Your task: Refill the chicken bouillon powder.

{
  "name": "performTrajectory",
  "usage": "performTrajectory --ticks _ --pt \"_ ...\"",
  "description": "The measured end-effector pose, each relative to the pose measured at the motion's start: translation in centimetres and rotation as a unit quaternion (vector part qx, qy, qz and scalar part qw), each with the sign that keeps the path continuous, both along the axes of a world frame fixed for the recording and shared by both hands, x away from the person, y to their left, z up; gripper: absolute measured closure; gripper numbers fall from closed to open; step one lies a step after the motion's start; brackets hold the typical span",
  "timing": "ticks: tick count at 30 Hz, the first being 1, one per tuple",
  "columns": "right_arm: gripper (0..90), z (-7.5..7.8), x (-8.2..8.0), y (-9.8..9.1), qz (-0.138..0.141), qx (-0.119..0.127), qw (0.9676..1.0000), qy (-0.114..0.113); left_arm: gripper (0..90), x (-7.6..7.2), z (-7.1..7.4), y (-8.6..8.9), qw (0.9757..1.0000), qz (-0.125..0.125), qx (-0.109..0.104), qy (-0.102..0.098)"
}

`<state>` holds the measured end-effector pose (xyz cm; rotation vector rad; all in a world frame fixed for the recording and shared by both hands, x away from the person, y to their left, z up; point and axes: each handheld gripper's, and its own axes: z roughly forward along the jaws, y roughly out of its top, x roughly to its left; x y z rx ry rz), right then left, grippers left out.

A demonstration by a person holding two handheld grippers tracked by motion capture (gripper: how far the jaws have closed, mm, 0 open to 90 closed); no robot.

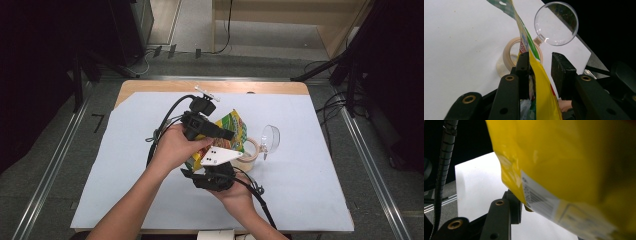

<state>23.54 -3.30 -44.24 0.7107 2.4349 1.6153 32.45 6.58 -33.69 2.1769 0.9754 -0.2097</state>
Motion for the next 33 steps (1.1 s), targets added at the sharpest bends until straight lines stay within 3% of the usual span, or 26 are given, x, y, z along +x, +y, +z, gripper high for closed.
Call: performTrajectory --ticks 9,24,33 --pt "61.4 0.2 0.1 -0.1 -0.002 0.010 0.9999 0.009 69.4 0.5 0.1 -0.2 0.9999 -0.006 -0.004 0.009" --pt "60.5 0.6 0.7 -0.3 0.005 0.002 0.9998 0.020 69.1 1.3 0.1 -0.2 0.9998 -0.006 -0.011 0.018" --pt "60.4 0.9 0.9 -0.3 0.003 0.003 0.9992 0.040 69.0 1.8 0.0 -0.2 0.9995 -0.010 -0.010 0.029"
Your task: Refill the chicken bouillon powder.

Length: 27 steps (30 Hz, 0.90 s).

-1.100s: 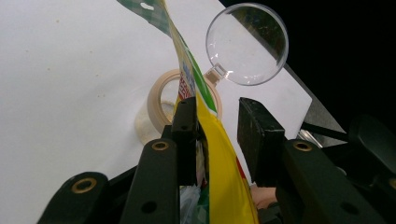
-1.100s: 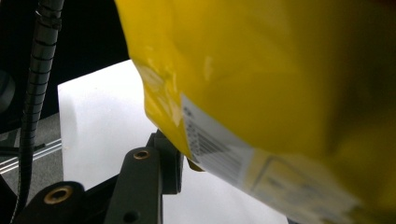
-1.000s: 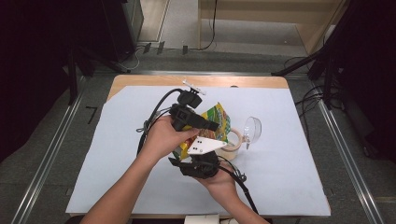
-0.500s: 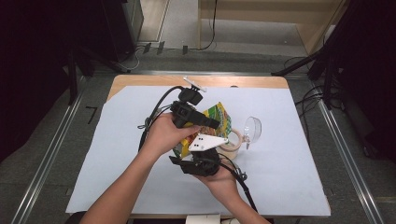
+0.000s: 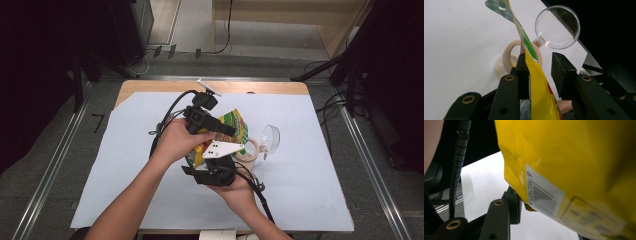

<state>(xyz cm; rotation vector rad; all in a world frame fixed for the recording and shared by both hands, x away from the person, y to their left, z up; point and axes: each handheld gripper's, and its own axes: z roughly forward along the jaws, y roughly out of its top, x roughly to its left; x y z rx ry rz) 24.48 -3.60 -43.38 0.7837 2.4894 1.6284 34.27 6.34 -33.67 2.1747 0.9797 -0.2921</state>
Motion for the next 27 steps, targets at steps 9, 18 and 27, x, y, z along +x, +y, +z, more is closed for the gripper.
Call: performTrajectory --ticks 9,18,27 --pt "60.3 0.18 -0.07 -0.01 0.000 0.000 1.0000 0.007 68.7 -0.03 0.02 0.03 1.0000 0.000 -0.003 0.001" --pt "58.3 0.40 -0.17 0.11 0.005 0.000 1.0000 0.008 68.9 -0.07 0.19 0.19 1.0000 0.001 -0.005 0.006" --pt "57.8 0.33 -0.26 0.02 0.011 0.000 0.9999 0.004 69.1 -0.43 0.24 -0.16 1.0000 0.001 0.008 -0.006"
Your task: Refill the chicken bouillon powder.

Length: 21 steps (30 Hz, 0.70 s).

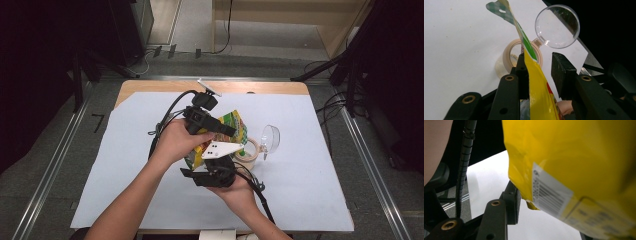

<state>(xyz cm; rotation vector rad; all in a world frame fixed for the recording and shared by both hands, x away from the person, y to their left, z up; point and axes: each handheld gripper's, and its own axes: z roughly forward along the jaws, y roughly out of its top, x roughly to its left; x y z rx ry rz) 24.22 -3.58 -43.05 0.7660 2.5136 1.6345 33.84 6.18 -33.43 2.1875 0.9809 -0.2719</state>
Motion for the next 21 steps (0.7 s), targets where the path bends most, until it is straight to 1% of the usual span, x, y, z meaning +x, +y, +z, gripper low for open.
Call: performTrajectory --ticks 3,9,21 --pt "57.9 0.00 -0.16 -0.03 -0.001 0.003 1.0000 -0.001 69.3 -0.03 0.04 -0.01 1.0000 0.000 -0.001 0.001" --pt "58.9 -0.03 -0.19 -0.02 -0.001 0.000 1.0000 -0.006 69.0 0.01 0.00 0.07 1.0000 -0.001 -0.005 0.004" --pt "60.1 -0.09 -0.16 0.04 -0.006 -0.001 1.0000 -0.007 68.6 0.09 -0.06 0.12 1.0000 -0.002 -0.006 0.004"
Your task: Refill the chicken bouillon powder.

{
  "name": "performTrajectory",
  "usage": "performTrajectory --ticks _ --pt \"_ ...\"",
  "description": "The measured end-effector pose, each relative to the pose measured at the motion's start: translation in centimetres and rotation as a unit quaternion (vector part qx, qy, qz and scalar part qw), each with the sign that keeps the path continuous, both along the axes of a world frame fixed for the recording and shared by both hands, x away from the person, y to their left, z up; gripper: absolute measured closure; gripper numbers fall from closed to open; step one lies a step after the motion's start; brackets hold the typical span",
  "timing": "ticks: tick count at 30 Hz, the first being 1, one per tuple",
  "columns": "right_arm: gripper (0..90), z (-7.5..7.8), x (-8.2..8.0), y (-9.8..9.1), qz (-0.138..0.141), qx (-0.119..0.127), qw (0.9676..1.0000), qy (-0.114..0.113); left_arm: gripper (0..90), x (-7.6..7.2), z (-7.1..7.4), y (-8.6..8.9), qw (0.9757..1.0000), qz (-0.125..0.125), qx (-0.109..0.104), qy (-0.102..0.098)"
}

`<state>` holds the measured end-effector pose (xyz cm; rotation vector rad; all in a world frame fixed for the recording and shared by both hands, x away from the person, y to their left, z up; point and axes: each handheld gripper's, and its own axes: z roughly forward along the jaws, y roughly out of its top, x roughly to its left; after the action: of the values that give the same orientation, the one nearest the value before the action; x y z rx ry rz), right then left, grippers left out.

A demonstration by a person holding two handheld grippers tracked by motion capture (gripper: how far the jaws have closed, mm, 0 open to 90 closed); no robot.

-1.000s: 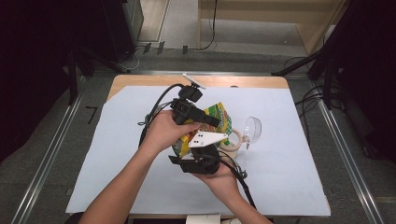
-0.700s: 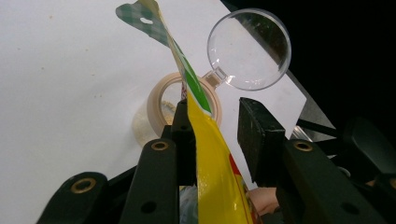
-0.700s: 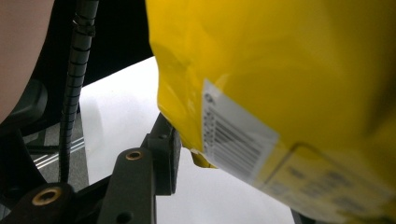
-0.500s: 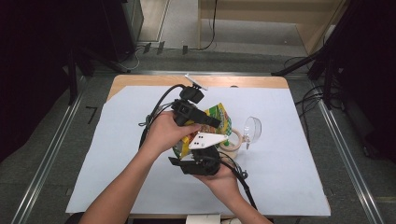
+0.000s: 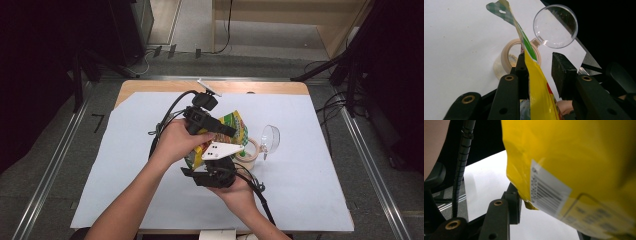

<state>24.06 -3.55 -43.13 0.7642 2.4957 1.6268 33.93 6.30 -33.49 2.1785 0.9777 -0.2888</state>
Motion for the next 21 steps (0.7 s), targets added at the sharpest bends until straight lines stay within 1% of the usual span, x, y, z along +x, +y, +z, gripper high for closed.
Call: performTrajectory --ticks 11,15,21 --pt "60.3 -0.03 -0.07 0.04 -0.004 0.004 1.0000 -0.002 68.3 -0.10 0.07 -0.02 1.0000 -0.001 -0.001 -0.003" --pt "60.4 -0.06 -0.04 0.04 -0.006 0.002 1.0000 -0.002 68.0 -0.12 0.01 -0.07 1.0000 -0.003 -0.001 -0.006" --pt "60.5 -0.02 -0.04 -0.04 -0.007 0.000 1.0000 0.000 67.9 -0.09 -0.02 -0.11 1.0000 -0.002 -0.004 -0.003"
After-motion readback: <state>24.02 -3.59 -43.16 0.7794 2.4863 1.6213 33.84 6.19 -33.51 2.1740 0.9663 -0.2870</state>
